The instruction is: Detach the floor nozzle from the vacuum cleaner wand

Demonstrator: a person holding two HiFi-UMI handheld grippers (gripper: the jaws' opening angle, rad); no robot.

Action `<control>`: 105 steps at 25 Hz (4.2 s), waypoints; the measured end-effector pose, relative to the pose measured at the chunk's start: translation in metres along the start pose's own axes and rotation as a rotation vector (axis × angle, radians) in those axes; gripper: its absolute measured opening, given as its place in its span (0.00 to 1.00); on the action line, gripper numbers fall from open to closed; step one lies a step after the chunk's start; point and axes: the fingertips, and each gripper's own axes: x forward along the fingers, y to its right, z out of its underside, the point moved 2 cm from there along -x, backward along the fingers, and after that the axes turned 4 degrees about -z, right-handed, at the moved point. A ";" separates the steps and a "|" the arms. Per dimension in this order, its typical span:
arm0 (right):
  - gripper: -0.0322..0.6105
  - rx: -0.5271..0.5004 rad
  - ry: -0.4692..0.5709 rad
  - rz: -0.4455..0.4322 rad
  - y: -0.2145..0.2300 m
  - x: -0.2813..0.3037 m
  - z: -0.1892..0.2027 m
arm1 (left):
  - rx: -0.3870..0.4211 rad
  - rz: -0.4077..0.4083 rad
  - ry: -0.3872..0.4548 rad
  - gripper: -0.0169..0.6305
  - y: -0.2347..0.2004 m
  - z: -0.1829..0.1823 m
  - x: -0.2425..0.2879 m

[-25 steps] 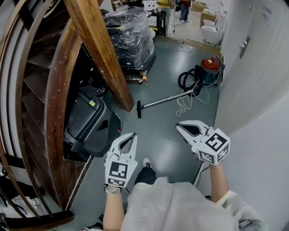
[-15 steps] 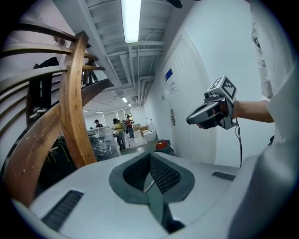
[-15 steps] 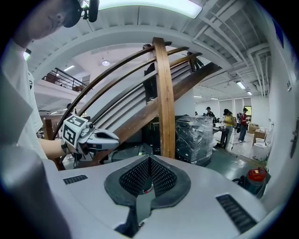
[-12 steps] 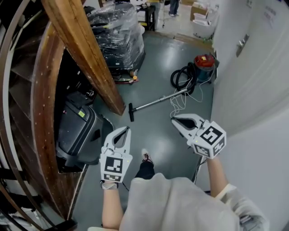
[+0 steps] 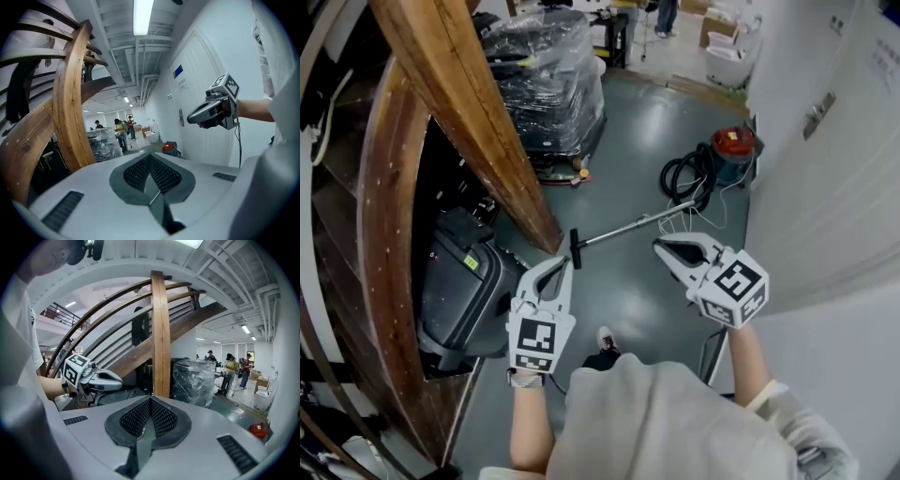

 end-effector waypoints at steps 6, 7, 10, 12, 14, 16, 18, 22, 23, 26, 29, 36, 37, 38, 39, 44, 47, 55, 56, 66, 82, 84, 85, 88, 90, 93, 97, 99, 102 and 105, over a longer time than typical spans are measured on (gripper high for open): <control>0.09 -0.034 -0.006 0.009 0.023 0.024 -0.008 | -0.007 -0.004 -0.003 0.02 -0.024 -0.001 0.027; 0.09 -0.032 -0.006 0.007 0.025 0.025 -0.008 | -0.009 -0.001 -0.003 0.02 -0.026 -0.002 0.030; 0.09 -0.021 -0.020 0.002 0.030 0.029 -0.007 | -0.012 0.007 -0.006 0.02 -0.028 -0.001 0.039; 0.09 -0.018 -0.030 0.000 0.033 0.032 -0.005 | -0.014 0.014 -0.012 0.02 -0.031 0.001 0.043; 0.09 -0.015 -0.042 0.002 0.035 0.036 -0.003 | -0.018 0.020 -0.018 0.02 -0.032 0.003 0.046; 0.09 -0.017 -0.048 0.007 0.039 0.039 -0.002 | -0.019 0.022 -0.020 0.02 -0.034 0.005 0.050; 0.09 -0.019 -0.046 0.014 0.043 0.043 -0.002 | -0.016 0.024 -0.021 0.02 -0.037 0.006 0.053; 0.09 0.001 -0.028 0.018 0.048 0.050 -0.002 | -0.020 0.025 -0.020 0.02 -0.046 0.009 0.060; 0.09 0.001 -0.027 0.021 0.049 0.051 -0.001 | -0.022 0.027 -0.020 0.02 -0.047 0.010 0.061; 0.09 -0.008 -0.033 0.033 0.054 0.058 -0.002 | -0.023 0.035 -0.019 0.02 -0.053 0.013 0.068; 0.09 -0.008 -0.041 0.041 0.059 0.065 -0.004 | -0.025 0.041 -0.016 0.02 -0.061 0.013 0.076; 0.09 -0.021 -0.040 0.057 0.071 0.084 -0.011 | -0.025 0.043 -0.012 0.02 -0.081 0.014 0.090; 0.09 -0.027 -0.034 0.058 0.071 0.088 -0.013 | -0.027 0.043 -0.015 0.02 -0.084 0.016 0.091; 0.09 -0.032 -0.030 0.060 0.072 0.090 -0.014 | -0.028 0.045 -0.019 0.02 -0.086 0.018 0.092; 0.09 -0.034 -0.029 0.065 0.072 0.093 -0.014 | -0.028 0.047 -0.023 0.02 -0.088 0.020 0.092; 0.09 -0.031 -0.042 0.077 0.072 0.101 -0.013 | -0.030 0.052 -0.040 0.02 -0.096 0.027 0.096; 0.09 -0.033 -0.046 0.061 0.066 0.102 -0.011 | -0.041 0.058 -0.053 0.02 -0.095 0.030 0.094; 0.09 -0.062 -0.060 0.050 0.068 0.103 -0.007 | -0.060 0.058 -0.073 0.02 -0.097 0.039 0.099; 0.09 -0.059 -0.061 0.049 0.070 0.103 -0.006 | -0.062 0.056 -0.076 0.02 -0.096 0.040 0.101; 0.09 -0.083 -0.015 -0.011 0.111 0.125 -0.017 | -0.085 0.003 -0.065 0.02 -0.109 0.024 0.137; 0.09 -0.096 -0.031 -0.018 0.128 0.134 -0.006 | -0.169 -0.020 -0.092 0.02 -0.108 0.029 0.152; 0.09 -0.083 -0.037 -0.011 0.123 0.131 -0.002 | -0.163 -0.009 -0.103 0.02 -0.103 0.031 0.148; 0.09 -0.081 -0.041 -0.009 0.120 0.130 0.000 | -0.163 -0.005 -0.108 0.02 -0.101 0.033 0.147; 0.09 -0.075 -0.053 -0.012 0.115 0.130 0.010 | -0.174 0.003 -0.117 0.02 -0.095 0.040 0.143; 0.09 -0.069 -0.066 -0.020 0.110 0.130 0.016 | -0.190 0.009 -0.124 0.02 -0.092 0.048 0.141; 0.09 -0.065 -0.073 -0.022 0.112 0.131 0.019 | -0.207 0.018 -0.131 0.02 -0.090 0.057 0.145; 0.09 -0.052 -0.078 -0.021 0.122 0.134 0.025 | -0.195 0.031 -0.134 0.02 -0.087 0.059 0.155; 0.09 -0.043 -0.081 -0.021 0.128 0.136 0.027 | -0.187 0.035 -0.142 0.02 -0.087 0.060 0.162; 0.09 -0.039 -0.083 -0.022 0.142 0.141 0.029 | -0.173 0.034 -0.157 0.02 -0.089 0.061 0.173; 0.09 -0.031 -0.082 -0.029 0.155 0.149 0.032 | -0.143 0.043 -0.180 0.02 -0.090 0.063 0.183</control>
